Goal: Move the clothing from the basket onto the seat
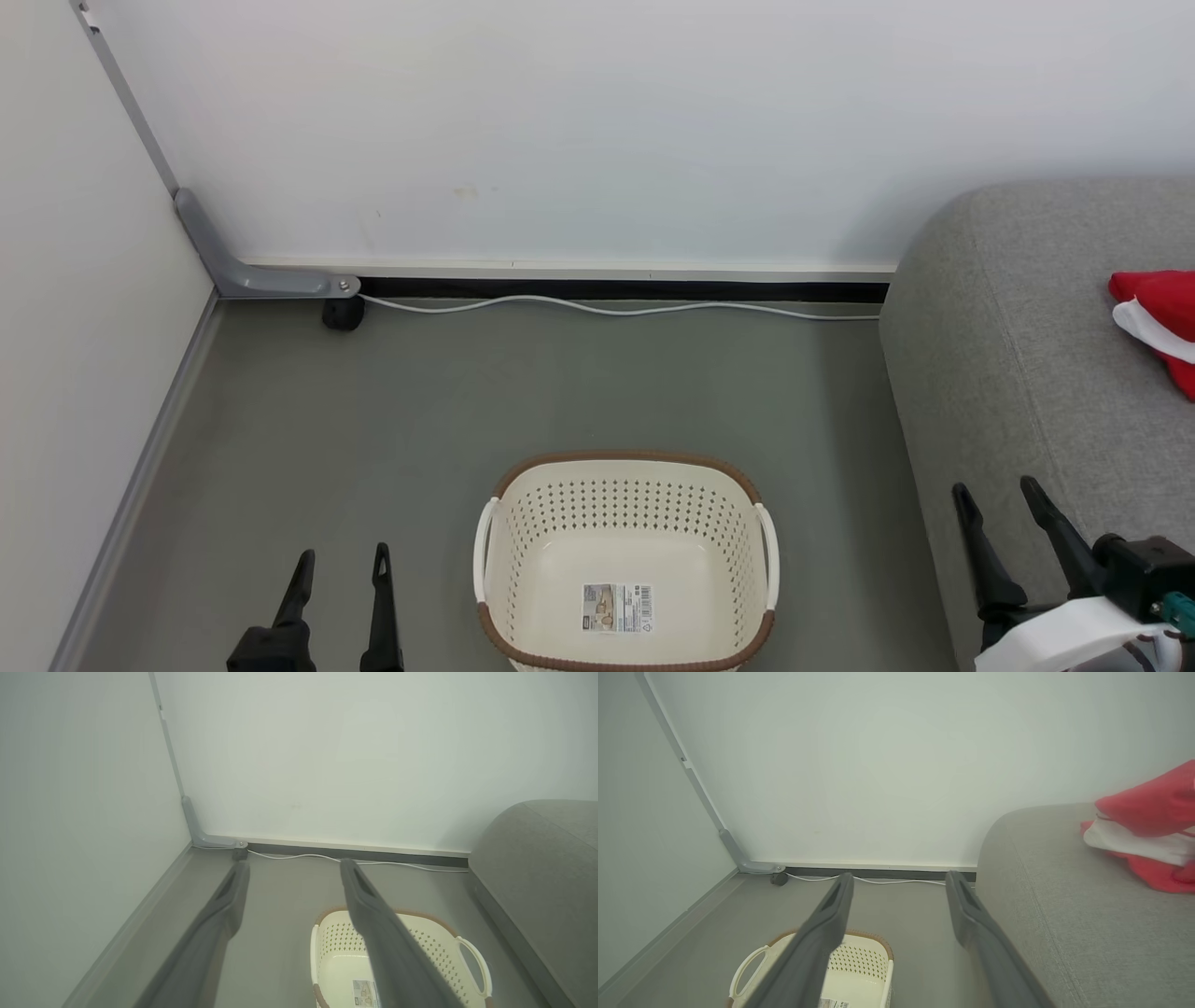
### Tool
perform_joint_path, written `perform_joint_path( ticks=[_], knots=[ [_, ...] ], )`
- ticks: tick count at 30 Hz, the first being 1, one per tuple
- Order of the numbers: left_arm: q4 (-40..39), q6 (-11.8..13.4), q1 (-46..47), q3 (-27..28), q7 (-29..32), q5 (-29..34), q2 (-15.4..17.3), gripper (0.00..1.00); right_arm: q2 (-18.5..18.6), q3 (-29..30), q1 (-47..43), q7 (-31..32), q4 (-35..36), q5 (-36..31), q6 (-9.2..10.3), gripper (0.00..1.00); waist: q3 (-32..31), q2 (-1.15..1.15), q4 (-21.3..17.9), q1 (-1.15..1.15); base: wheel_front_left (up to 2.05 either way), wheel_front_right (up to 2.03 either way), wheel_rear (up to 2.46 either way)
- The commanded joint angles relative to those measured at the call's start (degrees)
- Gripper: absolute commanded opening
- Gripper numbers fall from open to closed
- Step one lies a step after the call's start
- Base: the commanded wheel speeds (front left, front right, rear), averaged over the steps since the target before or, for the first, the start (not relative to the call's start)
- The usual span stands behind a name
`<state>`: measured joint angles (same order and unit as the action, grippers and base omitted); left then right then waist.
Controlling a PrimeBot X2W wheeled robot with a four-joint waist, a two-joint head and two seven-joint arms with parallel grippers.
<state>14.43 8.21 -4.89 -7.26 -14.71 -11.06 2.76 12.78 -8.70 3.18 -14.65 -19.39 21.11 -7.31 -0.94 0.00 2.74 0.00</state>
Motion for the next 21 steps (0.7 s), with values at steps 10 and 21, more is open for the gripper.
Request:
perform_joint_path(
  ticks=[10,21],
  knots=[
    [-2.2,1.8,-0.1,0.8,-0.3,-1.3,0.1,1.0,0.6,-0.6,0.1,-0.3,1.1,-0.8,-0.18,1.0,0.4,0.0,-1.1,0.0,0.0,0.0,0.0],
    [-2.6,2.4,-0.1,0.5,-0.3,-1.3,0.1,1.0,0.5,-0.7,0.3,-0.3,0.8,-0.9,-0.18,1.0,0.6,0.0,-1.2,0.0,0.0,0.0,0.0]
  ],
)
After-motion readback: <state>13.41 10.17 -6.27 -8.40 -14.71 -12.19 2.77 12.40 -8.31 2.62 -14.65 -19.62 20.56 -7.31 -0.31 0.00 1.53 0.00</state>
